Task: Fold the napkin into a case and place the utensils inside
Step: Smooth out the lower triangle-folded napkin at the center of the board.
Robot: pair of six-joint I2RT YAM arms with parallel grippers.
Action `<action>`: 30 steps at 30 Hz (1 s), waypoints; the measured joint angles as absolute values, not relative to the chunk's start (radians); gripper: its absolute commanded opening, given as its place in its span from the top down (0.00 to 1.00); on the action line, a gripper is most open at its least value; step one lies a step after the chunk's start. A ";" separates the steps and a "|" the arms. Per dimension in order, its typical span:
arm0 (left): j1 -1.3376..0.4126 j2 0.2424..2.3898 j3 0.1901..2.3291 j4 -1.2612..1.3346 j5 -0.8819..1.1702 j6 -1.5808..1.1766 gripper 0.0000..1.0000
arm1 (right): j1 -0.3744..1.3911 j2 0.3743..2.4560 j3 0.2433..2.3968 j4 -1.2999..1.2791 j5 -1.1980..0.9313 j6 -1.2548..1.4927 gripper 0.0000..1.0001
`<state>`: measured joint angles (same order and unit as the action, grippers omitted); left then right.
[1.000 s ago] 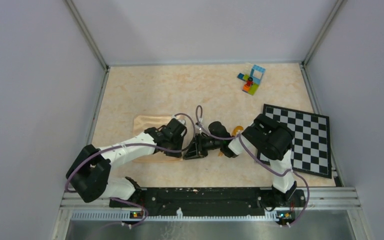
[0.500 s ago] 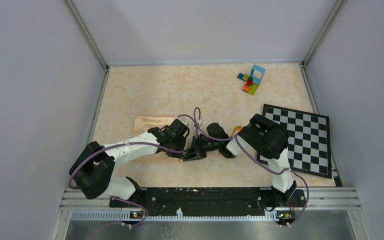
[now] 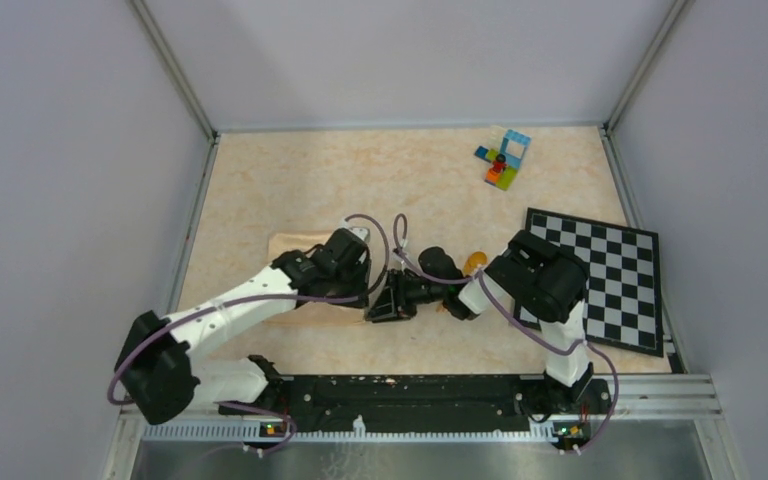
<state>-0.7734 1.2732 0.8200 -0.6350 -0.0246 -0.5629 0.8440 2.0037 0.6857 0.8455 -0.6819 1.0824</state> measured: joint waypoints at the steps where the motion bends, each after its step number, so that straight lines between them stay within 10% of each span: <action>1: -0.773 1.237 0.838 -0.655 -0.038 -0.563 0.55 | 0.844 1.998 0.686 0.840 -0.678 1.078 0.57; 8: -0.764 1.041 0.923 -0.744 -0.168 -0.564 0.46 | 0.875 1.988 0.771 0.703 -0.635 1.032 0.63; 13: -0.741 0.986 0.924 -0.793 -0.223 -0.574 0.44 | 0.895 1.988 0.861 0.522 -0.566 0.962 1.00; 22: -0.528 0.969 0.921 -0.749 -0.105 -0.570 0.49 | 0.759 1.908 0.900 0.174 -0.590 0.717 1.00; 26: -0.295 0.973 0.856 -0.611 0.072 -0.582 0.58 | 0.612 1.828 0.900 -0.028 -0.580 0.558 0.64; 30: -0.152 1.049 0.750 -0.467 0.230 -0.630 0.71 | 0.593 1.769 0.953 -0.175 -0.507 0.450 0.54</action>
